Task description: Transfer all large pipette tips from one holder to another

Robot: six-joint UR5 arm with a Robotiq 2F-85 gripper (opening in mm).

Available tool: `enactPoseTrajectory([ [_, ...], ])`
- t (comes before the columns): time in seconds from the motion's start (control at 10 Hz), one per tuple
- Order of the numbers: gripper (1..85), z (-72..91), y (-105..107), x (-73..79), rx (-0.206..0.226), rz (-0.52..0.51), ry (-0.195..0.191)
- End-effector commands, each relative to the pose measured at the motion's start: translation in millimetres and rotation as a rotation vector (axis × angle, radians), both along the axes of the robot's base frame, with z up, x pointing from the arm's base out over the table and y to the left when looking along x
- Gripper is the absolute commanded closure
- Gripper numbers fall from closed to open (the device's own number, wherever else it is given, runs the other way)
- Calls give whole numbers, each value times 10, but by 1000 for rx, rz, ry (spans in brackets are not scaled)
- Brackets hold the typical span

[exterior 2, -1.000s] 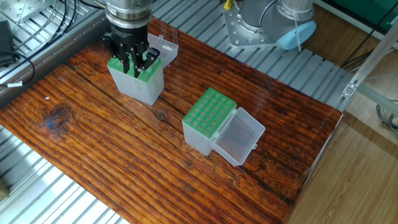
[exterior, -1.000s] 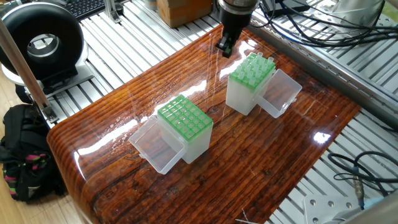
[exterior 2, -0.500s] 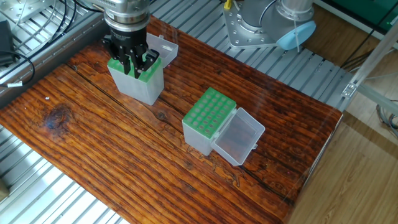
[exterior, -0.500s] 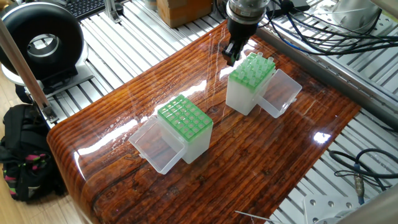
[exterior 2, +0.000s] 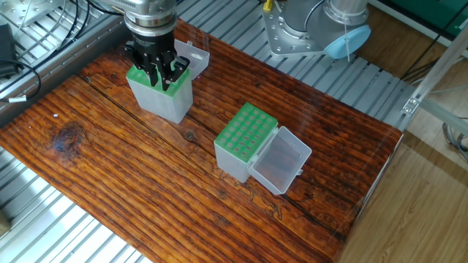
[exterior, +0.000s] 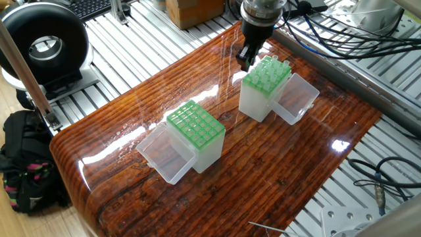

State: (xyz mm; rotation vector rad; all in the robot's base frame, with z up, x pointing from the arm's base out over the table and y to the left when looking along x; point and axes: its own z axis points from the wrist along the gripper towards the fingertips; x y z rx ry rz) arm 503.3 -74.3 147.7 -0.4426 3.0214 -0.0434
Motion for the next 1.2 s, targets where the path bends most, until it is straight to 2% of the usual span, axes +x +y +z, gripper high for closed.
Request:
enactPoseTrajectory([
  [0.0,560,-6,13,-45,15,-6,5],
  [0.4,563,4,15,-47,-5,-19,18],
  [1.1,570,3,-45,-81,-14,-10,24],
])
